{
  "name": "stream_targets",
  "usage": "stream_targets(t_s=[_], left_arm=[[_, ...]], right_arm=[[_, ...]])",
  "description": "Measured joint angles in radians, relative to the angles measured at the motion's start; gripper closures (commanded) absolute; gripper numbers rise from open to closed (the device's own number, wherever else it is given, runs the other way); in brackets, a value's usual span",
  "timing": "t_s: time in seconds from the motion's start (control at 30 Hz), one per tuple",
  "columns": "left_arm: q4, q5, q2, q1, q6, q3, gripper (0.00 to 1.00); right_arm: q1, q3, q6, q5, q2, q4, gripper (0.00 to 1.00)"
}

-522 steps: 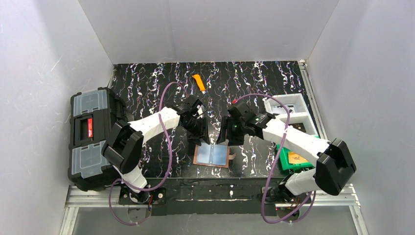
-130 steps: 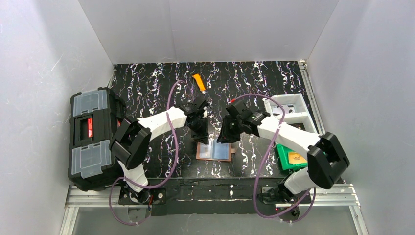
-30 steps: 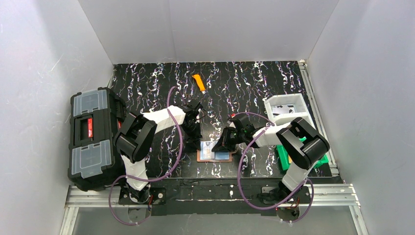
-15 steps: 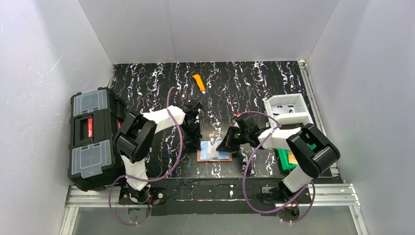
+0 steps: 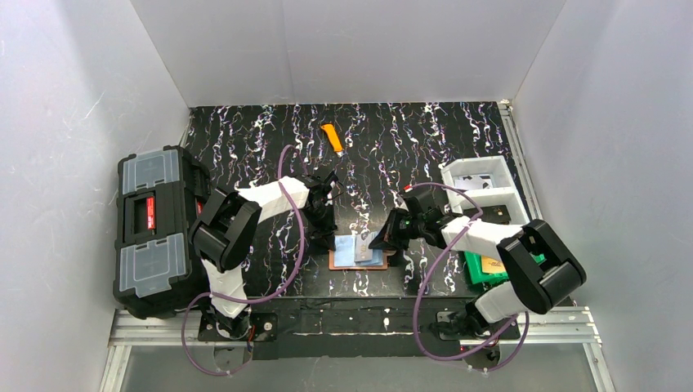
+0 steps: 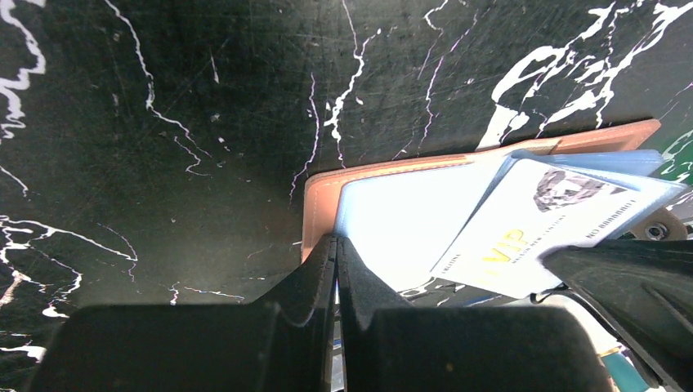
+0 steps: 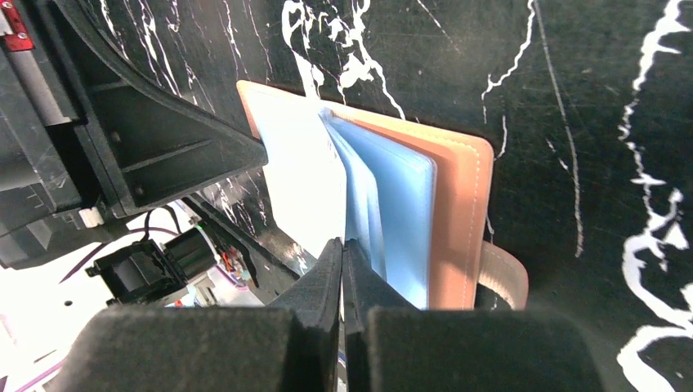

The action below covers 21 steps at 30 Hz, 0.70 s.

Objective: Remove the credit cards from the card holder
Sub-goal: Remove the credit card from the card holder.

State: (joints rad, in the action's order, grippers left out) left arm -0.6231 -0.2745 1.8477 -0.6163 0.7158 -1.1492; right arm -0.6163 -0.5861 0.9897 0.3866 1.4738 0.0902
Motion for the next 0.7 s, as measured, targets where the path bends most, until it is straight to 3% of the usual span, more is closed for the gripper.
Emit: stream_targets(t_s=[0.3,0.43,0.53,0.7], left_arm=[[-0.037,0.008,0.0,-0.004,-0.027,-0.029,1.0],[-0.084,0.027,-0.003,-0.009,-0.052,-0.079,0.91],[-0.112,0.03,-0.03,-0.009,-0.071,-0.117,0.71],[-0.125,0.023,-0.119,-0.009,-0.106,-0.14,0.21]], right_arm=[[0.023,0.002,-0.02,-0.002,-0.086,-0.061,0.99],[0.027,0.002,-0.026,-0.003,-0.152,-0.113,0.99],[0.029,0.002,-0.029,-0.009,-0.195,-0.149,0.99],[0.035,-0.001,-0.037,-0.026,-0.269,-0.222,0.99]])
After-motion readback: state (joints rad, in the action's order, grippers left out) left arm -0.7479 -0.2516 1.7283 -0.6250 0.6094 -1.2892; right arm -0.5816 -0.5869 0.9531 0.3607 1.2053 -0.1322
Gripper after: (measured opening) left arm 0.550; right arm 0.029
